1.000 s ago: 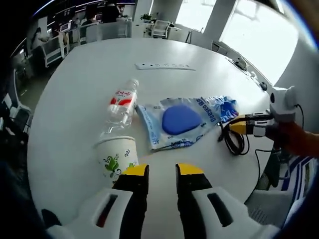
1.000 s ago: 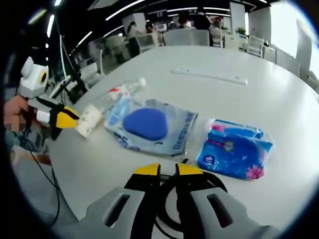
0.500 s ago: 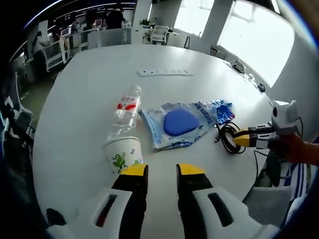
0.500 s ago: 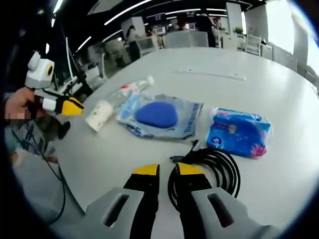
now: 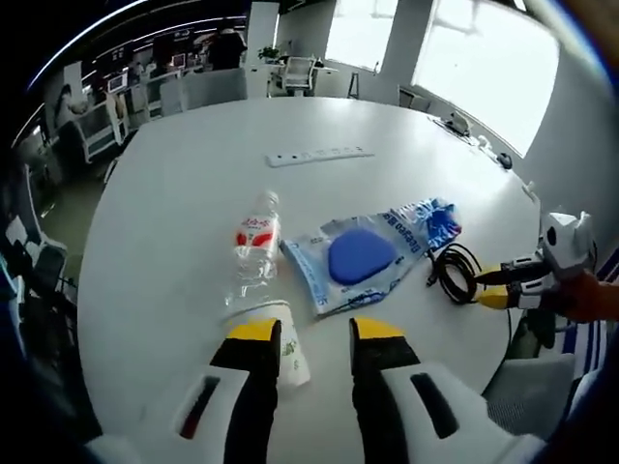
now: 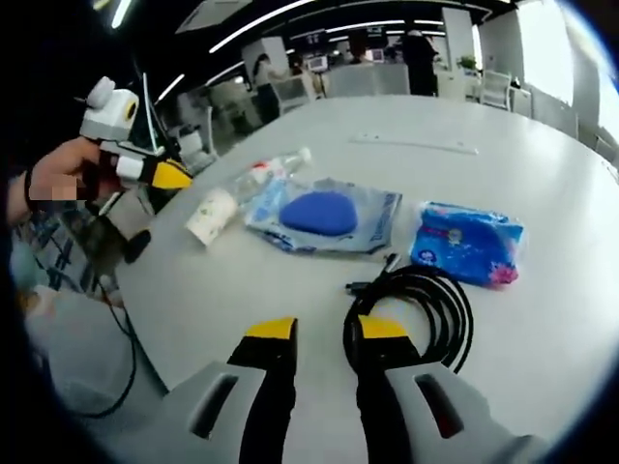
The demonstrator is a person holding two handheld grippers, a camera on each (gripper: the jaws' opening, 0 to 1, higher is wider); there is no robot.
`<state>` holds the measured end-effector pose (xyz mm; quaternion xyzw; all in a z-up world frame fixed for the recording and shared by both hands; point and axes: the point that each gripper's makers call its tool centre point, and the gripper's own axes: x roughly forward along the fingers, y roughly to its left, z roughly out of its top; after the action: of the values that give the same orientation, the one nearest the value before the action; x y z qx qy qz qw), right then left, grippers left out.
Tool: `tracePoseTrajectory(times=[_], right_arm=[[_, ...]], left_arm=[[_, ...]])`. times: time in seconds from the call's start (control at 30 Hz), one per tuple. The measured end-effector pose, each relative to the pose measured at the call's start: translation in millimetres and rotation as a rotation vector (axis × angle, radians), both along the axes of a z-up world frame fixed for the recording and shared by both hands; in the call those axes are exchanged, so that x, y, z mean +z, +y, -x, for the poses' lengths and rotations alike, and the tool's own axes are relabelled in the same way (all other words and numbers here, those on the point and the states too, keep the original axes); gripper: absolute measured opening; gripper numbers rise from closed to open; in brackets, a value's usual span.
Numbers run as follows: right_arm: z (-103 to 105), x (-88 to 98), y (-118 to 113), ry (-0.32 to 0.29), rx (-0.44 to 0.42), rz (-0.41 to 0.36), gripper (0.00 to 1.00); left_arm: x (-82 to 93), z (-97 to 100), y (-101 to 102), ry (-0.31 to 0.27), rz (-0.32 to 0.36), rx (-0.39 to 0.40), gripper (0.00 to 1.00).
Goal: Arrange the tabletop items into an orderly group along one side of the table until the central work area is clear of visible clutter.
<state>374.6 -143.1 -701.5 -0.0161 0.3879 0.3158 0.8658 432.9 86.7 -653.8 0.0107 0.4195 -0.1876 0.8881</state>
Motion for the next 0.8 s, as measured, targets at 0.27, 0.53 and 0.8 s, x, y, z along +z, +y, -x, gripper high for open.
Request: tracePoseTrajectory(times=[0.27, 0.53, 0.8], right_arm=[[11, 4.8, -10, -0.011, 0.003, -0.011, 0.28], [18, 12.3, -18, -0.035, 0.021, -0.009, 0.35], [23, 17.0, -24, -0.044, 0.003, -0.015, 0.36]], left_arm=[[0.2, -16.5, 8, -0.001, -0.015, 0.002, 0.31], [-0.7, -36.9, 16, -0.005, -0.033, 0.007, 0.33], [-3.9, -54.1, 22, -0.001, -0.042, 0.012, 0.35]])
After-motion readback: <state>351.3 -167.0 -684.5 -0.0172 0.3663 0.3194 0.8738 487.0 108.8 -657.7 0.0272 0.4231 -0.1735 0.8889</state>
